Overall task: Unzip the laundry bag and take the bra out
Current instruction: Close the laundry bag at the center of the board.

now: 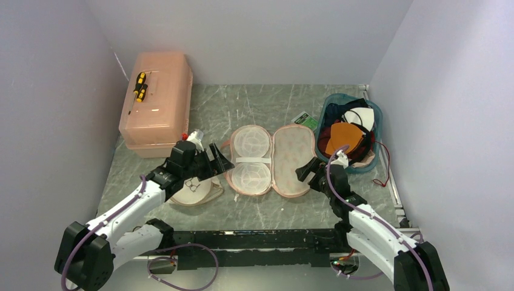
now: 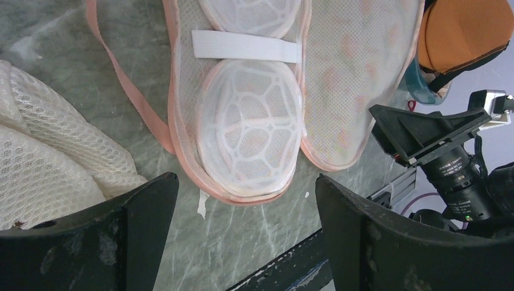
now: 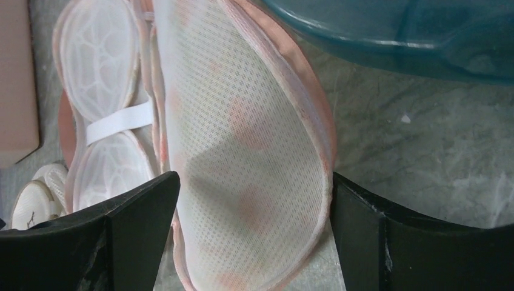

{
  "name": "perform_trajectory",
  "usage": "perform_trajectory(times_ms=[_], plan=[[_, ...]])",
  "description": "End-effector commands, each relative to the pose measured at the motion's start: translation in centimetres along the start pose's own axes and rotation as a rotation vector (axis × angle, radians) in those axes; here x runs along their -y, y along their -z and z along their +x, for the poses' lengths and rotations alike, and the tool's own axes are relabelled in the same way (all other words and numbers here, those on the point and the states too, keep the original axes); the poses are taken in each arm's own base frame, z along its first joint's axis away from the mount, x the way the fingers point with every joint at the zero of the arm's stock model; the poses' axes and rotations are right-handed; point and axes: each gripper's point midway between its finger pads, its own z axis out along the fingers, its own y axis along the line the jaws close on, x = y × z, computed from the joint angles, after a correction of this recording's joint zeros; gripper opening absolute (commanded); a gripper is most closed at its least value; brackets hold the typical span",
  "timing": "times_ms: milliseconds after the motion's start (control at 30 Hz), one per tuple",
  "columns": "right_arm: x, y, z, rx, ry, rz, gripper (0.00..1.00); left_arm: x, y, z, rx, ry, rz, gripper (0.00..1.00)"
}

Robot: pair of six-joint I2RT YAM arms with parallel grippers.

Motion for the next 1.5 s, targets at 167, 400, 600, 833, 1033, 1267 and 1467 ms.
perform_trajectory(times_ms=[167, 400, 600, 833, 1033, 1267, 1467], plan=[[0.8, 0.5, 1.5, -0.053, -0.150, 0.043, 0.97, 0.4, 0.6, -0.3, 0.026, -0.021, 0.022, 0.89], [0.7, 0.6, 2.3, -0.049, -0.202, -0.006, 0.92, 0.7, 0.8, -0.2, 0.016, -0.021, 0.031, 0.88], [-2.5, 2.1, -1.0, 0.082, -0.170, -0.174, 0.68, 0.7, 1.5, -0.3, 0.033, -0.031, 0.028, 0.89], [-6.2, 3.6, -3.8, 0.107, -0.049, -0.270, 0.55, 1.2, 1.3, -0.9, 0.042, -0.046, 0.038, 0.89], [-8.5, 3.9, -4.8, 0.116, -0.018, -0.364, 0.52, 1.2, 1.1, -0.7, 0.035, -0.040, 0.043, 0.89], [-11.4, 4.0, -4.8, 0.056, 0.042, -0.461, 0.42, 1.1, 0.9, -0.6, 0.028, -0.043, 0.041, 0.89], [-13.4, 4.5, -6.3, 0.052, 0.162, -0.455, 0.44, 1.1, 0.7, -0.6, 0.024, -0.039, 0.043, 0.89]])
